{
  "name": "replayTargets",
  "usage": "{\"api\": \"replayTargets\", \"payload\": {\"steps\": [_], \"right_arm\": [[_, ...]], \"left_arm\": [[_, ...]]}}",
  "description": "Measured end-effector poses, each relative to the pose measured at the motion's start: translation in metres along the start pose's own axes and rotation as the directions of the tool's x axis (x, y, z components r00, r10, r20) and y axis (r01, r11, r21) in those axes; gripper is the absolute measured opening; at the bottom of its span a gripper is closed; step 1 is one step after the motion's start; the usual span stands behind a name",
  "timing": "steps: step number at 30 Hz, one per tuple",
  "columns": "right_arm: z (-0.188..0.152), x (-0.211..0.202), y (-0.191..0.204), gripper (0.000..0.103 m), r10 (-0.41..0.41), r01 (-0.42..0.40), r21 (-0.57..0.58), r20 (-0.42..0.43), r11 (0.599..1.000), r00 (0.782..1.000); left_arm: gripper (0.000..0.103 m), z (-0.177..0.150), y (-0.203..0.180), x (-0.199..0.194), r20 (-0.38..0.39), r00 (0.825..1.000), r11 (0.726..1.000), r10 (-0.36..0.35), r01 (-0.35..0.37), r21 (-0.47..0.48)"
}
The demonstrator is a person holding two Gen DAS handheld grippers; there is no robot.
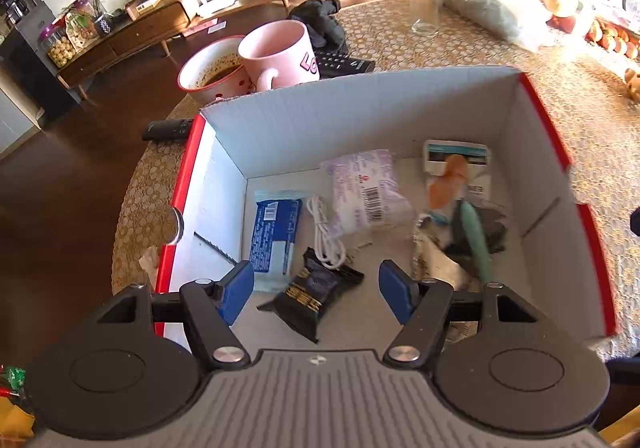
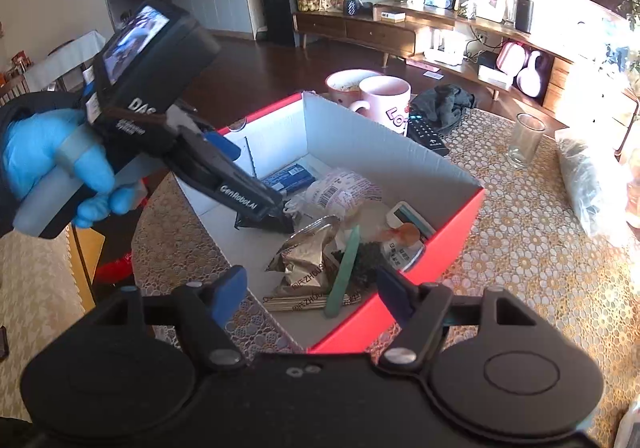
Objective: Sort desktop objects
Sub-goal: 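Withdraw both tools from the box toward the tan toy and white bag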
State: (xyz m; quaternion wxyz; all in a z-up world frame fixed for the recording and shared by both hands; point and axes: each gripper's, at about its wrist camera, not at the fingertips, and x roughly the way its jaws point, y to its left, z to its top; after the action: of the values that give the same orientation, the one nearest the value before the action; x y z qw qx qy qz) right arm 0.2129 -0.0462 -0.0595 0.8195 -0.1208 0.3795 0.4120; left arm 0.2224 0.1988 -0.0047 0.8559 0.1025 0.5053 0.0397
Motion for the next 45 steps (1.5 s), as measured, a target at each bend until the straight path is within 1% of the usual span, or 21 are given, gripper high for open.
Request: {"api": "replayTargets", "payload": {"steps": [8, 12, 15, 17, 20, 22, 26, 29, 31, 34, 35, 36, 37, 45], "right_arm": [[-0.011, -0.026, -0.002, 0.073, 0.001, -0.001, 0.018, 0.037, 1.0, 0.999], [-0.016, -0.038, -0.003, 0.078, 0.001, -0.003, 0.028, 0.059, 1.0, 0.998], [-0.021, -0.046, -0.004, 0.079, 0.005, -0.007, 0.034, 0.071, 0.999, 0.997], [-0.025, -0.051, -0.004, 0.08, 0.007, -0.01, 0.036, 0.079, 0.999, 0.997], [-0.03, -0.058, -0.003, 0.083, 0.014, -0.017, 0.038, 0.094, 0.999, 0.996], [-0.033, -0.064, -0.003, 0.086, 0.017, -0.021, 0.037, 0.114, 0.999, 0.993], [-0.042, -0.078, -0.006, 0.092, 0.023, -0.03, 0.044, 0.154, 0.999, 0.988], [-0.048, -0.086, -0.008, 0.094, 0.013, -0.023, 0.057, 0.166, 0.998, 0.986], [-0.054, -0.091, -0.011, 0.095, -0.001, -0.011, 0.067, 0.174, 0.998, 0.985], [-0.063, -0.099, -0.015, 0.097, -0.021, 0.005, 0.084, 0.186, 0.996, 0.982], [-0.066, -0.102, -0.017, 0.097, -0.029, 0.012, 0.089, 0.192, 0.996, 0.981], [-0.07, -0.104, -0.019, 0.098, -0.038, 0.019, 0.097, 0.195, 0.995, 0.98], [-0.073, -0.106, -0.021, 0.098, -0.048, 0.026, 0.108, 0.2, 0.994, 0.979], [-0.101, -0.131, -0.04, 0.1, -0.105, 0.063, 0.175, 0.242, 0.983, 0.965]], "left_arm": [[0.068, -0.013, -0.016, -0.032, 0.038, 0.999, 1.0, -0.014, 0.015, -0.009], [0.068, -0.02, -0.022, -0.045, 0.049, 0.999, 1.0, -0.022, 0.023, -0.018], [0.075, -0.026, -0.028, -0.054, 0.067, 0.998, 1.0, -0.015, 0.016, -0.018], [0.076, -0.029, -0.031, -0.061, 0.081, 0.997, 1.0, -0.01, 0.012, -0.019], [0.078, -0.034, -0.038, -0.069, 0.092, 0.995, 1.0, -0.024, 0.025, -0.014], [0.083, -0.037, -0.044, -0.074, 0.099, 0.995, 1.0, -0.023, 0.024, -0.007], [0.085, -0.042, -0.055, -0.08, 0.11, 0.993, 0.999, -0.034, 0.036, -0.013], [0.086, -0.047, -0.064, -0.084, 0.115, 0.992, 0.999, -0.043, 0.045, -0.013], [0.09, -0.049, -0.07, -0.087, 0.121, 0.991, 0.999, -0.048, 0.051, -0.018], [0.092, -0.052, -0.08, -0.091, 0.135, 0.989, 0.998, -0.058, 0.062, -0.027], [0.094, -0.053, -0.083, -0.093, 0.143, 0.988, 0.998, -0.056, 0.06, -0.028], [0.098, -0.054, -0.086, -0.094, 0.149, 0.987, 0.998, -0.055, 0.06, -0.029], [0.1, -0.054, -0.09, -0.095, 0.155, 0.986, 0.998, -0.056, 0.061, -0.03], [0.1, -0.06, -0.122, -0.108, 0.204, 0.976, 0.997, -0.071, 0.075, -0.009]]}}
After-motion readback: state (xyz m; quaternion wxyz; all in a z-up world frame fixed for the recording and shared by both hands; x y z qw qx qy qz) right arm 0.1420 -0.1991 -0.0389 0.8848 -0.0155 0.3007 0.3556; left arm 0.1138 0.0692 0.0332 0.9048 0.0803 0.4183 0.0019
